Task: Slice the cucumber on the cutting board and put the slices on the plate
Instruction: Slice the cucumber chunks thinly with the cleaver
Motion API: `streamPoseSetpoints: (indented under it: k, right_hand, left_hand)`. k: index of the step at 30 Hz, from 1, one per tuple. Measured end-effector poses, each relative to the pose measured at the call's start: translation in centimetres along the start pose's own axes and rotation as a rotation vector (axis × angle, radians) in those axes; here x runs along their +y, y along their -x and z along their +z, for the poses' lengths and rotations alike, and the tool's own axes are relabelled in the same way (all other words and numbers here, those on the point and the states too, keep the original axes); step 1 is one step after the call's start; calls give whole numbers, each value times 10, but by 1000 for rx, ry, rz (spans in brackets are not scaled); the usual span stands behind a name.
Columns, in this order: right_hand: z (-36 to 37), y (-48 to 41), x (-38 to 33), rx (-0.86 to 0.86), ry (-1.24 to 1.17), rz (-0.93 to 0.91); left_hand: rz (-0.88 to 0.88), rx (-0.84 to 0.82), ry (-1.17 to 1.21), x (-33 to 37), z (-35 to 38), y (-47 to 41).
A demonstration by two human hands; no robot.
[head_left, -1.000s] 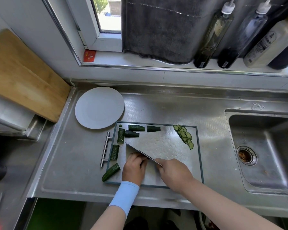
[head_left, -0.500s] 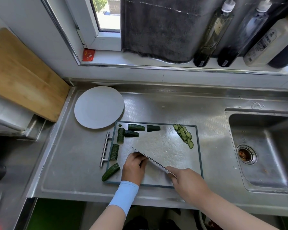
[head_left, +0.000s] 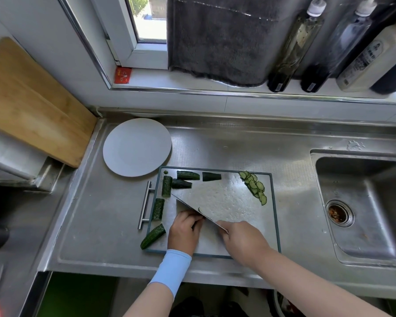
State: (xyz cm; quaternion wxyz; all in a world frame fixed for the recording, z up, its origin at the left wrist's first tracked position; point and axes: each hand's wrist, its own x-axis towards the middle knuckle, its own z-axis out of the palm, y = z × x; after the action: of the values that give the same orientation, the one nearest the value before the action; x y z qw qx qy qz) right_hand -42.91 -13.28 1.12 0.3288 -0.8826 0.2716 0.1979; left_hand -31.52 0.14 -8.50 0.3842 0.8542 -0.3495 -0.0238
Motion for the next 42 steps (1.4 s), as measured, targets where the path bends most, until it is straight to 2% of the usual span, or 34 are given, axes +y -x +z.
streamPoseSetpoints:
  k: [9,24,42]
  right_hand:
    - [-2,-7,-9,0,22,-28]
    - [-1,29,23,46,58,-25]
    - [4,-6,-9,4,17,-13]
  left_hand:
    - [61,8,-16,-2,-4,2]
    - [-9,-23,-34,2,-5,-1]
    - [-47,7,-14,0,-2,2]
